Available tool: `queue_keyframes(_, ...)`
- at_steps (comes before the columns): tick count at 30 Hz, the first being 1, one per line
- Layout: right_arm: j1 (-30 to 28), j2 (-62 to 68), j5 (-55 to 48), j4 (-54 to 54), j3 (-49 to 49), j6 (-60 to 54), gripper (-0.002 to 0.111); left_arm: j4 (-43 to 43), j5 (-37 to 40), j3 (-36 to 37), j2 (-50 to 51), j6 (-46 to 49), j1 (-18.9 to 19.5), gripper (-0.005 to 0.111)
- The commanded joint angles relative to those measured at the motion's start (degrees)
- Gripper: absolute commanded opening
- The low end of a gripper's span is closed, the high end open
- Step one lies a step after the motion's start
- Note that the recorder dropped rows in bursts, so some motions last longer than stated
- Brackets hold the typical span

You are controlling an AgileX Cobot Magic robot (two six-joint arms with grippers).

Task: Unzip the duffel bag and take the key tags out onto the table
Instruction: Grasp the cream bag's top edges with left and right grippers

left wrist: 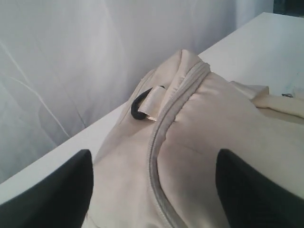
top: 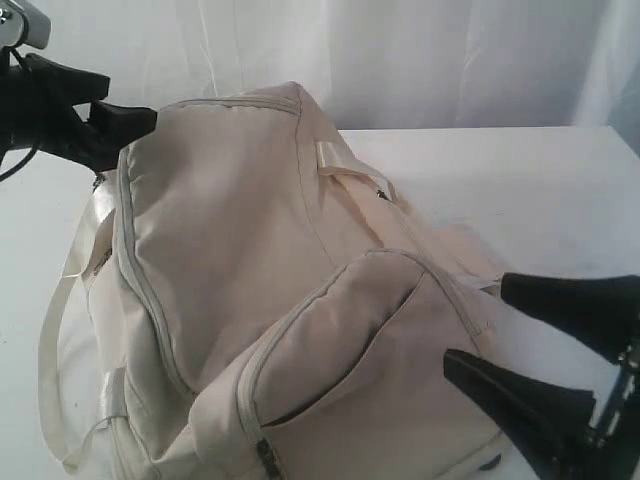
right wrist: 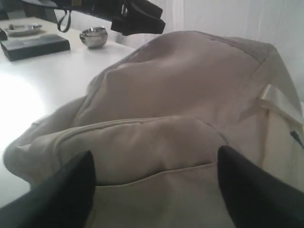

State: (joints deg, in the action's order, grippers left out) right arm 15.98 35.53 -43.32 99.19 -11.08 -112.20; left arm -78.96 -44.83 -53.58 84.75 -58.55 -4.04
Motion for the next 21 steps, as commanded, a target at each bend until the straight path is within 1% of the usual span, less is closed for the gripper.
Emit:
queue_keyframes(1, 0.28, 8.77, 1.27, 0.76, -5.22, -7.88, 0.072, 2.80, -0.73, -0.41, 1.23, 1.87, -0.27, 0.074)
queue_keyframes(6, 0.28, 21.83, 0.71, 0.76, -12.81, -10.05, 0.072, 5.98, -2.10, -0.41, 3.27, 1.99, -0.27, 0.074)
queue_keyframes(10, 0.54, 32.03, -1.98, 0.76, -18.90, -10.05, 0.072, 6.99, -5.16, -0.41, 4.82, 1.99, -0.27, 0.074)
queue_keyframes(13, 2.11, 38.58, -2.11, 0.76, -22.81, -10.05, 0.072, 7.14, -6.84, -0.41, 5.64, 1.99, -0.27, 0.074)
queue_keyframes(15, 3.76, 41.94, -2.22, -1.62, -24.75, -10.05, 0.072, 7.14, -7.45, -0.41, 6.13, 1.77, -0.27, 0.074)
queue_keyframes(19, 6.95, 46.08, -2.22, -5.87, -26.24, -10.05, 0.071, 7.14, -7.92, -0.41, 7.01, 1.69, -0.27, 0.074)
queue_keyframes(21, 8.09, 47.07, -2.12, -7.82, -26.24, -10.05, 0.069, 7.14, -9.02, -0.41, 7.73, 1.52, -0.27, 0.074)
